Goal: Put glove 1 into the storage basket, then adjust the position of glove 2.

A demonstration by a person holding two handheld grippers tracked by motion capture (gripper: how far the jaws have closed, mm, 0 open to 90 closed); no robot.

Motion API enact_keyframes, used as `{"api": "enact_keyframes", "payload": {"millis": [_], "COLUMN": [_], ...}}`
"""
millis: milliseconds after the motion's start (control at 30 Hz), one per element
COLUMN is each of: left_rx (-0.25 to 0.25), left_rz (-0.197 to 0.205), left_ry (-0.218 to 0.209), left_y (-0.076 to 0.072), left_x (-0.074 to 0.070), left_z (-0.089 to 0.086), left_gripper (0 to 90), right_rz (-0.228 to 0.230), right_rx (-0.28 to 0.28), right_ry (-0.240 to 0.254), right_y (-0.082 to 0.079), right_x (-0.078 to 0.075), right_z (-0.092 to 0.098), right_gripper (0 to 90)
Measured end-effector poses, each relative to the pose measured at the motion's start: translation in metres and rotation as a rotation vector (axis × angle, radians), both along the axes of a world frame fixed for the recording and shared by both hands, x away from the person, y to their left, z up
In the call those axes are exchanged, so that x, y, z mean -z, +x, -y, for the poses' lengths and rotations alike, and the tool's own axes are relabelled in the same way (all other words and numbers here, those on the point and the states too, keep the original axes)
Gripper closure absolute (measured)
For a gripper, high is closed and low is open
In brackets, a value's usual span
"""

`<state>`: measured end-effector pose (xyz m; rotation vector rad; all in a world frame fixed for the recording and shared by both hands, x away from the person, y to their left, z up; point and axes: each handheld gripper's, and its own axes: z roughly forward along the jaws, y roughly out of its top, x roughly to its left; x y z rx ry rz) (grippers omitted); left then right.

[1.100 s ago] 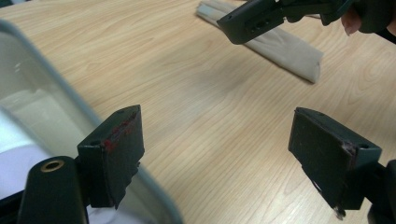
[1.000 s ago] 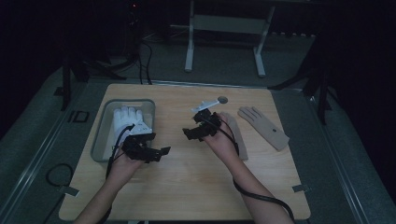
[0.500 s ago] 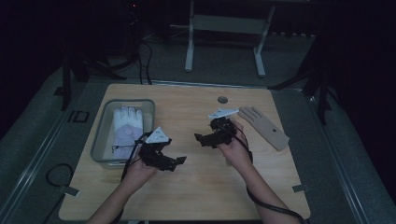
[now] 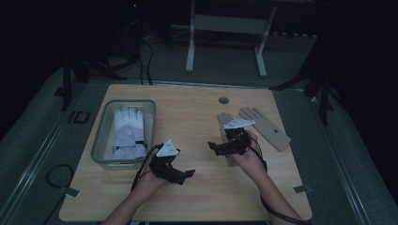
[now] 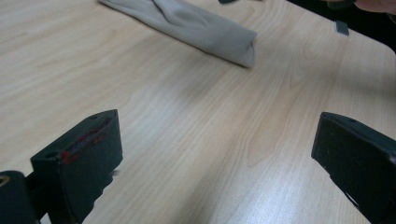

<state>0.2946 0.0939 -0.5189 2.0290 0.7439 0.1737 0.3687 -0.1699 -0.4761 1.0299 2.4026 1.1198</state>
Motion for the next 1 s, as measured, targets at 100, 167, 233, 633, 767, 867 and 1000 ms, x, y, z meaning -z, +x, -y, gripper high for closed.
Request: {"api": "enact_keyframes", "payload": {"millis": [100, 167, 233, 633, 767, 867, 1000], "left_rx": [0.003, 0.004, 0.009, 0.012, 0.011, 0.005, 0.005], "left_rz": [-0.001, 0.0, 0.009, 0.021, 0.038, 0.044, 0.036], "left_ry": [0.004, 0.004, 0.004, 0.017, 0.012, 0.0, -0.006], "left_y": [-0.002, -0.004, -0.004, -0.005, -0.009, -0.01, -0.012], "left_x": [0.008, 0.013, 0.017, 0.037, 0.036, 0.036, 0.037], "left_z": [0.003, 0.004, 0.004, 0.0, 0.0, 0.0, -0.001], "left_gripper": [2.0, 1.9, 1.9, 1.9, 1.9, 2.0, 2.0], "right_rz": [0.025, 0.045, 0.06, 0.043, 0.08, 0.101, 0.111], "right_rx": [0.004, -0.002, -0.004, 0.111, 0.087, 0.097, 0.095], "right_ry": [-0.026, -0.051, -0.061, 0.003, -0.015, -0.022, -0.03], "right_y": [-0.001, -0.001, -0.002, -0.013, -0.015, -0.012, -0.002], "right_x": [0.007, 0.013, 0.019, 0.03, 0.032, 0.029, 0.024], "right_z": [0.007, 0.012, 0.016, 0.048, 0.053, 0.059, 0.064], "right_gripper": [10.6, 10.6, 10.6, 10.3, 17.3, 26.9, 35.5]}}
